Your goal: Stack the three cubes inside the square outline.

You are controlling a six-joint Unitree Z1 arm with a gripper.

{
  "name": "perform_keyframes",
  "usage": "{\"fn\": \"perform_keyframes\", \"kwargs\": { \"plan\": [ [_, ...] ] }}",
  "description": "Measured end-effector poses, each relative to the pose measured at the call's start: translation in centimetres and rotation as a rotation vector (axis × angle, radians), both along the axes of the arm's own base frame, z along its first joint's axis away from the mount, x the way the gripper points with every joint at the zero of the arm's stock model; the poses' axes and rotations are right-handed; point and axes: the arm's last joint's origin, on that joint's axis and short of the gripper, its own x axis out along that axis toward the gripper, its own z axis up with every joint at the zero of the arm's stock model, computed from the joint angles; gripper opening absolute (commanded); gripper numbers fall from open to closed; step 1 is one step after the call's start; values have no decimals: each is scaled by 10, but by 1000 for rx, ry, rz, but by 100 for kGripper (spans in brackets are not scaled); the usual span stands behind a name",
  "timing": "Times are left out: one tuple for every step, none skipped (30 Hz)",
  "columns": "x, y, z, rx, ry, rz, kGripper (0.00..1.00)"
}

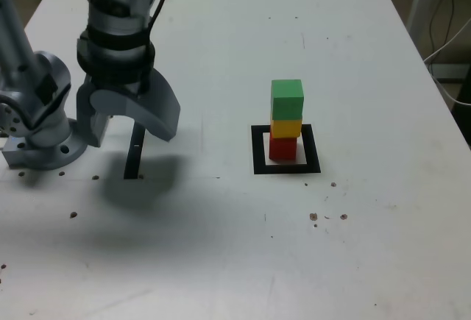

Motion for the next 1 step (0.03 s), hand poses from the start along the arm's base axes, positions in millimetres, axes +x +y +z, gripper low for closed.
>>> {"fn": "perform_keyframes", "kwargs": {
  "plan": [
    [0,0,0,-2,-1,-3,100]
  ]
}}
